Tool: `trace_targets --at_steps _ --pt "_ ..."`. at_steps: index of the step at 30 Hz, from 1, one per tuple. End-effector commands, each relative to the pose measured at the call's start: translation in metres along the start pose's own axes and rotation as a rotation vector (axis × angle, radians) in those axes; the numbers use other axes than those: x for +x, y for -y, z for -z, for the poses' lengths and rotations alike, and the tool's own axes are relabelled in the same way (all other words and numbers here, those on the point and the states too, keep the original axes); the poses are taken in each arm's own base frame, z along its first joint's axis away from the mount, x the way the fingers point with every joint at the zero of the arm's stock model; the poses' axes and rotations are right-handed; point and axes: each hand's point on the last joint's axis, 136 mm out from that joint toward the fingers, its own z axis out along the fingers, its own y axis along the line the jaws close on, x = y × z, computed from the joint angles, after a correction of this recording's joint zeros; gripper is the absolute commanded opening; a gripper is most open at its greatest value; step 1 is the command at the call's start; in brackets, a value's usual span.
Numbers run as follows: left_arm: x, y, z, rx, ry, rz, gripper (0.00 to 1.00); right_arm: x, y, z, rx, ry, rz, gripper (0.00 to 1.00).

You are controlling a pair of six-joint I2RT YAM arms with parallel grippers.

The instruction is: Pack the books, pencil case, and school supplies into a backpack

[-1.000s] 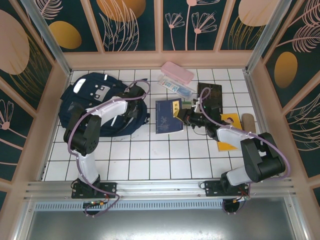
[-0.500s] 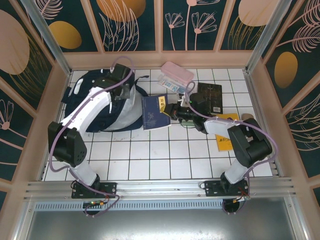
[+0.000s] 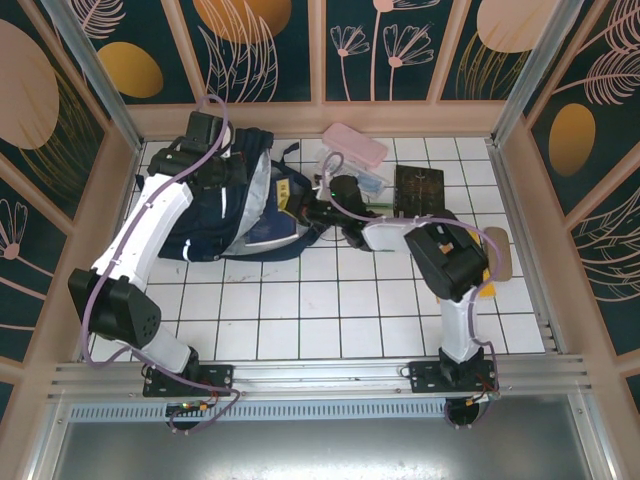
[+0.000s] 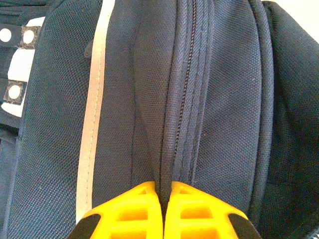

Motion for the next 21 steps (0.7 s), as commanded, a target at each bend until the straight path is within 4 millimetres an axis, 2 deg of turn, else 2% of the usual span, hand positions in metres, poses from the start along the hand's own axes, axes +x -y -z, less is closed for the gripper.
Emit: trace_targets --at_steps 1,10,14,15,18,21 --pt "-0.050 0.030 0.047 0.156 0.192 0.013 0.00 -0.008 -0.032 -0.028 -0.089 0.053 0.044 0.00" --pt "-0.049 0.033 0.046 0.179 0.185 0.036 0.00 -0.007 -0.009 -0.108 -0.005 0.067 0.007 0.00" --pt "-0.048 0.036 0.044 0.198 0.181 0.043 0.00 -0.003 -0.013 -0.136 -0.017 0.040 -0.009 0.00" --pt "-0.049 0.037 0.044 0.203 0.183 0.042 0.00 -0.002 -0.013 -0.143 -0.016 0.022 -0.008 0.03" --pt "-0.049 0.034 0.041 0.190 0.185 0.043 0.00 0.006 -0.014 -0.158 -0.003 -0.061 0.006 0.32" --pt "-0.047 0.029 0.036 0.169 0.178 0.040 0.00 0.010 -0.011 -0.156 0.029 -0.099 0.028 0.48"
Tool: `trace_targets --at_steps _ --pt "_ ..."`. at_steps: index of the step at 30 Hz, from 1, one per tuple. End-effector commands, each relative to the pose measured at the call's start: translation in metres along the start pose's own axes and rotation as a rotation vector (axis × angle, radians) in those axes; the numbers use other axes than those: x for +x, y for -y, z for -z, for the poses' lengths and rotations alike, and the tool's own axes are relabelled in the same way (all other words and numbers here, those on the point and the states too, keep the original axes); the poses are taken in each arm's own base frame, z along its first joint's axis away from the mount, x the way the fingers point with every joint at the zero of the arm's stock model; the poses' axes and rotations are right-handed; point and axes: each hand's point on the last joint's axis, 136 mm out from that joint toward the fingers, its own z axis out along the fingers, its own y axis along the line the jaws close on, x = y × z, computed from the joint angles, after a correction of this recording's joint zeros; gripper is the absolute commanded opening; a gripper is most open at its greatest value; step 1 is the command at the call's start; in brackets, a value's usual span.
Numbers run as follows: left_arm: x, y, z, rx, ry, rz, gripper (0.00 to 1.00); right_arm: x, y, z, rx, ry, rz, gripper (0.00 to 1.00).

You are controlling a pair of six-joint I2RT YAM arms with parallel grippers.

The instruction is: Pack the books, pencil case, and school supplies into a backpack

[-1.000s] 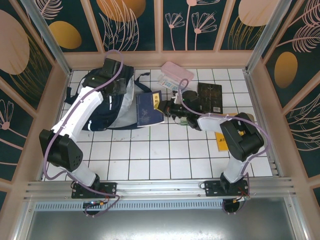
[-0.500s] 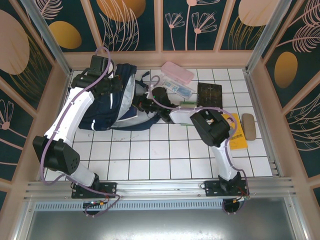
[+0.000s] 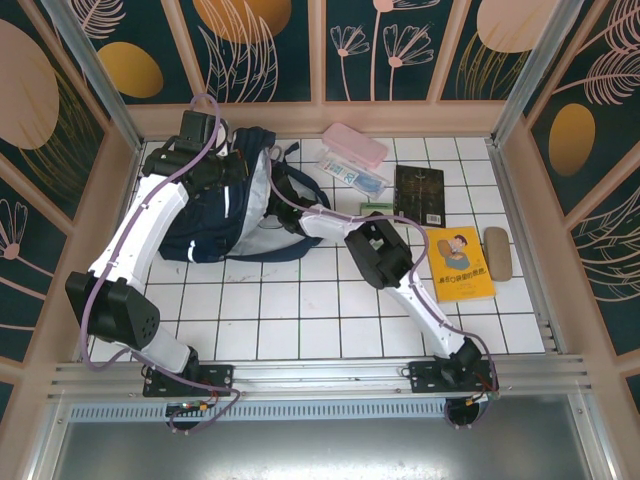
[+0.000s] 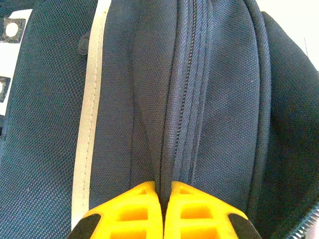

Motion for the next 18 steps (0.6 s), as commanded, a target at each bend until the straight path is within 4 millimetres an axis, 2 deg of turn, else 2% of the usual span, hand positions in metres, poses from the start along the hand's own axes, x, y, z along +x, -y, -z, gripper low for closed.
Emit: trace_targets --at_steps 1,4,10,14,18 --pt "-0.044 0.023 0.030 0.086 0.189 -0.025 0.00 0.007 -0.013 0.006 0.017 -0.060 0.037 0.51" --pt "-0.042 0.012 0.024 0.040 0.185 -0.021 0.00 0.002 -0.016 0.021 0.056 -0.040 0.078 0.59" --pt "-0.038 -0.005 0.012 -0.031 0.174 -0.027 0.00 -0.007 -0.027 0.055 0.141 -0.016 0.164 0.62" --pt "-0.036 -0.012 0.005 -0.057 0.166 -0.029 0.00 -0.008 -0.018 0.079 0.218 -0.014 0.182 0.63" --pt "-0.035 -0.018 -0.001 -0.082 0.162 -0.039 0.00 -0.007 -0.004 0.112 0.296 0.014 0.201 0.63"
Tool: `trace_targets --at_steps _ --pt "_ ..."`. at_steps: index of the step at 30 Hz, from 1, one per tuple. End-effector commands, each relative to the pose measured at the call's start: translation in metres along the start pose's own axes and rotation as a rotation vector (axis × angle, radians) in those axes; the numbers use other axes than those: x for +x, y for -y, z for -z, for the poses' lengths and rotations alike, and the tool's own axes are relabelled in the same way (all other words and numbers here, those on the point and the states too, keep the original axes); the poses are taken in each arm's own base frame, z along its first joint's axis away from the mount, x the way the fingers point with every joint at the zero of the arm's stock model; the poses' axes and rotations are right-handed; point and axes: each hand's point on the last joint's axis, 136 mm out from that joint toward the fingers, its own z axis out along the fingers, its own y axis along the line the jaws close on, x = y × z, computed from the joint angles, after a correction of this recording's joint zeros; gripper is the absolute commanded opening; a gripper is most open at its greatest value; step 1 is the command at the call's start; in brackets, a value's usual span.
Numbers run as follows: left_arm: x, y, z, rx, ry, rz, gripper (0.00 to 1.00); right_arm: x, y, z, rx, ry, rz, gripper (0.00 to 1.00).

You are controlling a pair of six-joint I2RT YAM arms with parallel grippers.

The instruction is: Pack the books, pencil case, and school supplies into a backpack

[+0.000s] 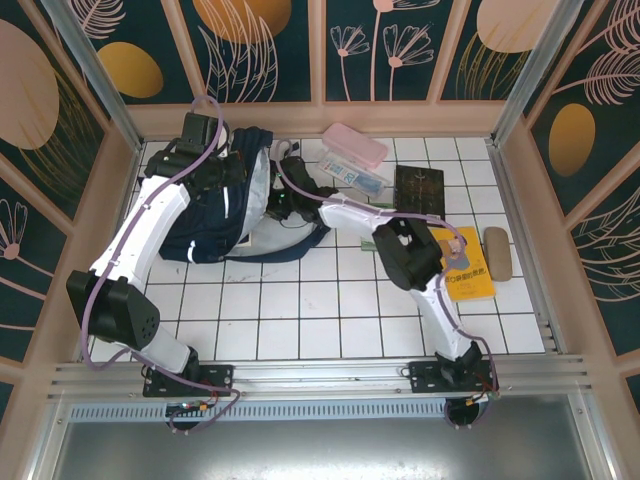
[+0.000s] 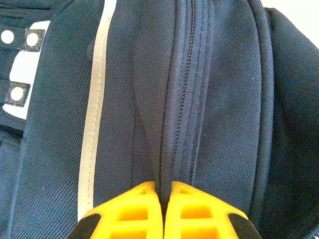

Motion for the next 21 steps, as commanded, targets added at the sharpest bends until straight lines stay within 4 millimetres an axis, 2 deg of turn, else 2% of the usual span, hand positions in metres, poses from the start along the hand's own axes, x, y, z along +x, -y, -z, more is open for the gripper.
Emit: trace_targets --at_steps 1,7,12,17,21 --pt "-0.032 -0.008 0.003 -0.035 0.132 -0.029 0.00 -0.007 0.001 0.039 0.062 0.056 0.062 0.63" --pt "-0.023 -0.023 -0.010 -0.106 0.113 -0.069 0.00 -0.015 0.022 0.090 0.126 0.131 0.054 0.64" --pt "-0.002 -0.037 -0.031 -0.152 0.048 -0.107 0.00 -0.021 0.033 0.130 0.171 0.189 0.060 0.65" --pt "0.018 -0.033 -0.047 -0.089 -0.003 -0.129 0.00 -0.028 0.052 0.174 0.265 0.287 0.103 0.70" --pt "0.041 -0.022 -0.062 0.003 -0.076 -0.118 0.00 -0.035 0.082 0.212 0.371 0.368 0.109 0.68"
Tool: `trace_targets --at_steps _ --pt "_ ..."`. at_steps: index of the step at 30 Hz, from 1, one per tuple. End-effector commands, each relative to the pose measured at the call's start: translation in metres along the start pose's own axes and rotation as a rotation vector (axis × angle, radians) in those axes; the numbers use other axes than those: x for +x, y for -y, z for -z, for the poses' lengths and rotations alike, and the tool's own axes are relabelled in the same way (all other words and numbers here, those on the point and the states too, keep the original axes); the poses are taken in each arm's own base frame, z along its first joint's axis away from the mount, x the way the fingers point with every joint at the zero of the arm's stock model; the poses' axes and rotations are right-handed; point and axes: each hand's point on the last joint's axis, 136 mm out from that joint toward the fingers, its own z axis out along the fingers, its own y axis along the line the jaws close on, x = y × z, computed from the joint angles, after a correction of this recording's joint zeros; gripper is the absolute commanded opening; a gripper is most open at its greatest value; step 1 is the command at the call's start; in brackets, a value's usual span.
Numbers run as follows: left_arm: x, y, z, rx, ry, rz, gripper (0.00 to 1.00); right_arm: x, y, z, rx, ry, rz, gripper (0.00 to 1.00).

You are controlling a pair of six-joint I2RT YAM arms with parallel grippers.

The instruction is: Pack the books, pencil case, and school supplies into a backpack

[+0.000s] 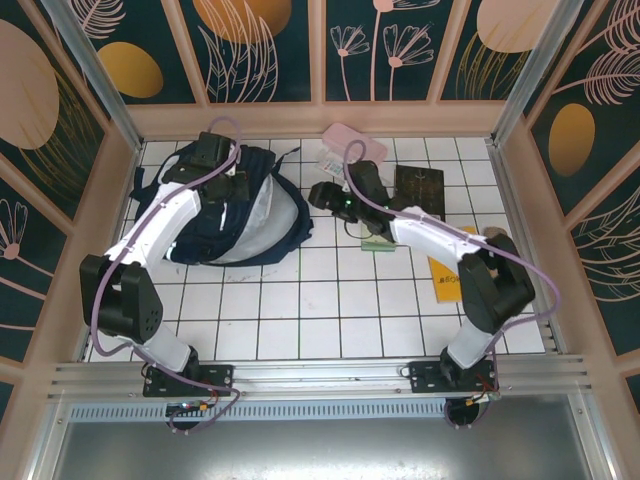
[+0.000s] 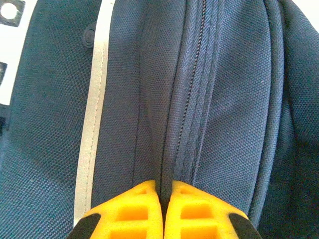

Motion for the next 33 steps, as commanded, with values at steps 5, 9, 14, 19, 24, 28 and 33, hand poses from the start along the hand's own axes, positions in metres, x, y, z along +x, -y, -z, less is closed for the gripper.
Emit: trace_targets --at_steps 5,9,14,19,24,28,33 --pt "0.009 0.015 -0.015 0.129 -0.013 0.015 0.05 -0.022 0.089 0.039 0.295 0.045 0.034 0.62" --pt "0.015 0.019 -0.015 0.157 -0.015 0.038 0.22 -0.027 0.133 0.061 0.388 0.080 -0.012 0.56" --pt "0.017 0.028 -0.009 0.205 -0.007 0.081 0.48 -0.035 0.192 0.085 0.491 0.108 -0.123 0.53" --pt "0.019 0.044 0.000 0.270 0.015 0.124 0.57 -0.036 0.243 0.124 0.652 0.151 -0.201 0.49" --pt "0.025 0.062 0.004 0.314 0.028 0.156 0.61 -0.017 0.287 0.165 0.779 0.158 -0.336 0.49" --pt "0.031 0.077 0.002 0.332 0.028 0.172 0.61 0.010 0.299 0.174 0.784 0.123 -0.394 0.49" --pt "0.042 0.092 -0.004 0.356 0.006 0.179 0.61 0.049 0.309 0.170 0.789 0.047 -0.459 0.48"
